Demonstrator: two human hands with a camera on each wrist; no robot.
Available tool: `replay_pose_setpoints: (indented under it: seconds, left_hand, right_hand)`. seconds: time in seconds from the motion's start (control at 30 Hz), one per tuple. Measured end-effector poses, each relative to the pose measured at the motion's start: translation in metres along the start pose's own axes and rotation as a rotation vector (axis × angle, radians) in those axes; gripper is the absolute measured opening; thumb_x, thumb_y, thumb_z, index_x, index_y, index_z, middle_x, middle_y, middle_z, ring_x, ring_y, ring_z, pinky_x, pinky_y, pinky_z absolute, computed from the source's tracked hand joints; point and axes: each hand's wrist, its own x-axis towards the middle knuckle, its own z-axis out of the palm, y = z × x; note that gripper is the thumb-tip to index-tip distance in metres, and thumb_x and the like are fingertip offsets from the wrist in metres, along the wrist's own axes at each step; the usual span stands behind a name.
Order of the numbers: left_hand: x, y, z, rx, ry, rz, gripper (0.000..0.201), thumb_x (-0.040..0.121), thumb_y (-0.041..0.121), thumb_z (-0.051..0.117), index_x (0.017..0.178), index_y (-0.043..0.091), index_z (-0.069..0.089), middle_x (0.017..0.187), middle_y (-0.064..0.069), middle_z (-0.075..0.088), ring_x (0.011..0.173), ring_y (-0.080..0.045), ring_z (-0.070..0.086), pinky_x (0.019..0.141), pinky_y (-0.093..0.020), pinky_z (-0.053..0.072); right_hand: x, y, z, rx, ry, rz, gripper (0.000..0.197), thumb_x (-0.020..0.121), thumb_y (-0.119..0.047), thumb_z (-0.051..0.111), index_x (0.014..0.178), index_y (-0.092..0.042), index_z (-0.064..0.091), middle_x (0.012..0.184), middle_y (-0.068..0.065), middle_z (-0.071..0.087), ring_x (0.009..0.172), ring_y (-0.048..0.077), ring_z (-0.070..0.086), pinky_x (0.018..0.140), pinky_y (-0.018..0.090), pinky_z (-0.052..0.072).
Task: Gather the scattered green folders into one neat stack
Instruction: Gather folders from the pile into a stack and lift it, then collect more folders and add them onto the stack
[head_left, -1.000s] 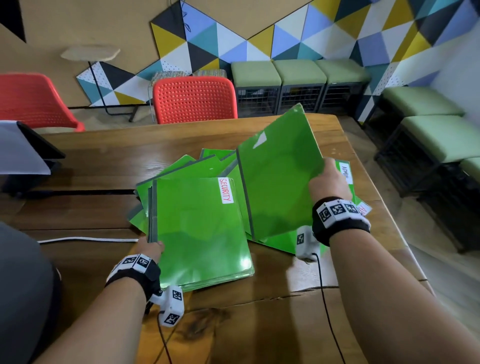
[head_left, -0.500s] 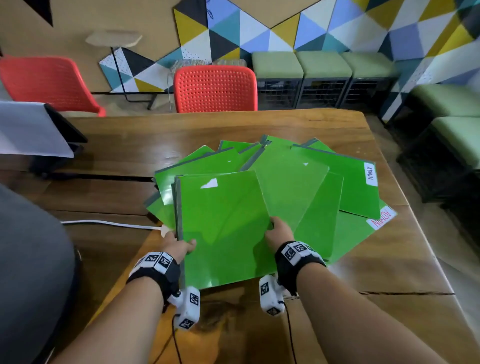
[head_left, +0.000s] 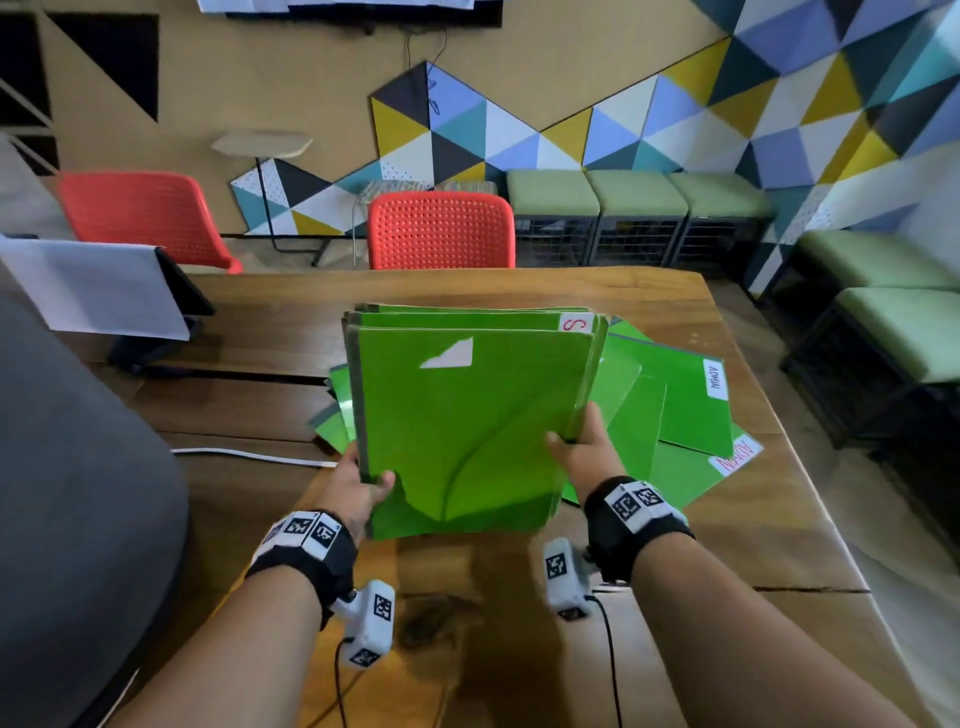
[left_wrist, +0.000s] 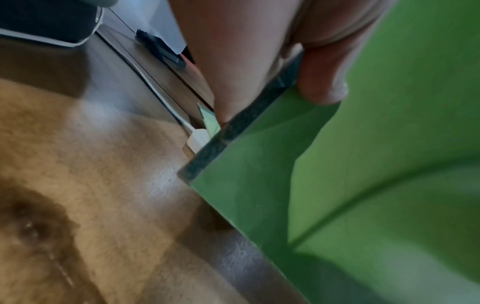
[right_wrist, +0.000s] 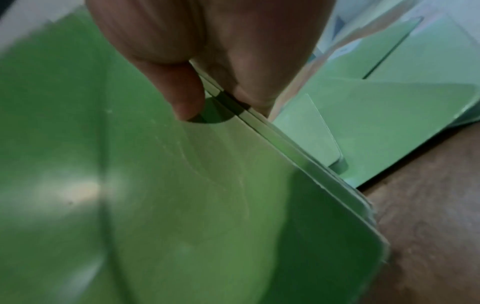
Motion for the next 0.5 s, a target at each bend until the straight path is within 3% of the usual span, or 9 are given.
replay_pose_setpoints:
  seconds: [0.07, 0.17, 0.27, 0.33, 0.4, 0.43, 0.5]
  left_hand:
    - [-0.01, 0.005, 0.001, -0.056, -0.014, 0.041, 0.048, 0.085, -0.014, 0.058, 0.111, 0.026, 0.055, 0.106, -0.004, 0.068, 0.113, -0.032, 0.059, 0.103, -0.052, 0.043]
    - [-0.025, 0.009, 0.002, -0.092, 0.003, 0.066, 0.057, 0.08, -0.017, 0.063, 0.115, 0.026, 0.048, 0.101, 0.001, 0.067, 0.108, -0.026, 0.059, 0.1, -0.045, 0.044]
    - [-0.038, 0.012, 0.006, 0.01, 0.025, 0.066, 0.065, 0.079, -0.018, 0.063, 0.122, 0.024, 0.039, 0.104, -0.002, 0.066, 0.112, -0.025, 0.057, 0.099, -0.039, 0.042]
    - [-0.043, 0.012, 0.008, 0.168, 0.038, 0.051, 0.066, 0.082, -0.012, 0.064, 0.132, 0.021, 0.037, 0.118, -0.006, 0.062, 0.117, -0.025, 0.055, 0.101, -0.039, 0.041]
    - [-0.045, 0.01, 0.01, 0.324, 0.052, 0.024, 0.06, 0.087, -0.007, 0.06, 0.138, 0.012, 0.034, 0.13, -0.009, 0.056, 0.12, -0.027, 0.051, 0.096, -0.034, 0.039]
    - [-0.047, 0.01, 0.012, 0.374, 0.053, -0.013, 0.055, 0.089, -0.006, 0.056, 0.138, 0.009, 0.035, 0.133, -0.012, 0.054, 0.118, -0.029, 0.051, 0.09, -0.029, 0.041]
    - [-0.048, 0.011, 0.012, 0.471, 0.047, -0.073, 0.045, 0.094, -0.004, 0.049, 0.137, 0.006, 0.038, 0.133, -0.016, 0.053, 0.098, -0.025, 0.054, 0.07, -0.017, 0.042]
  right_hand:
    - [-0.01, 0.003, -0.003, 0.058, -0.001, -0.059, 0.058, 0.085, -0.01, 0.064, 0.134, -0.022, 0.037, 0.134, 0.004, 0.056, 0.123, 0.025, 0.053, 0.101, 0.05, 0.046]
    - [-0.03, 0.003, -0.005, 0.14, -0.031, -0.14, 0.057, 0.084, 0.012, 0.056, 0.125, -0.025, 0.043, 0.119, 0.001, 0.063, 0.112, 0.022, 0.059, 0.095, 0.045, 0.05]
    - [-0.04, 0.007, -0.005, 0.089, -0.024, -0.159, 0.067, 0.083, 0.02, 0.048, 0.127, -0.03, 0.038, 0.111, -0.002, 0.06, 0.102, 0.02, 0.06, 0.086, 0.038, 0.054]
    - [-0.045, 0.011, -0.004, -0.065, -0.021, -0.134, 0.065, 0.087, 0.018, 0.043, 0.138, -0.021, 0.03, 0.108, -0.001, 0.055, 0.096, 0.017, 0.057, 0.078, 0.028, 0.05]
    - [-0.051, 0.016, -0.002, -0.302, -0.021, -0.075, 0.06, 0.092, 0.009, 0.041, 0.145, -0.01, 0.02, 0.096, 0.004, 0.053, 0.09, 0.022, 0.057, 0.074, 0.03, 0.046]
    - [-0.053, 0.02, -0.001, -0.414, -0.016, -0.038, 0.057, 0.094, 0.004, 0.041, 0.145, -0.007, 0.018, 0.09, 0.007, 0.054, 0.083, 0.022, 0.055, 0.073, 0.033, 0.045]
    - [-0.056, 0.024, -0.001, -0.587, 0.019, 0.019, 0.05, 0.096, -0.005, 0.041, 0.142, -0.003, 0.022, 0.097, 0.016, 0.06, 0.081, 0.024, 0.055, 0.075, 0.035, 0.045]
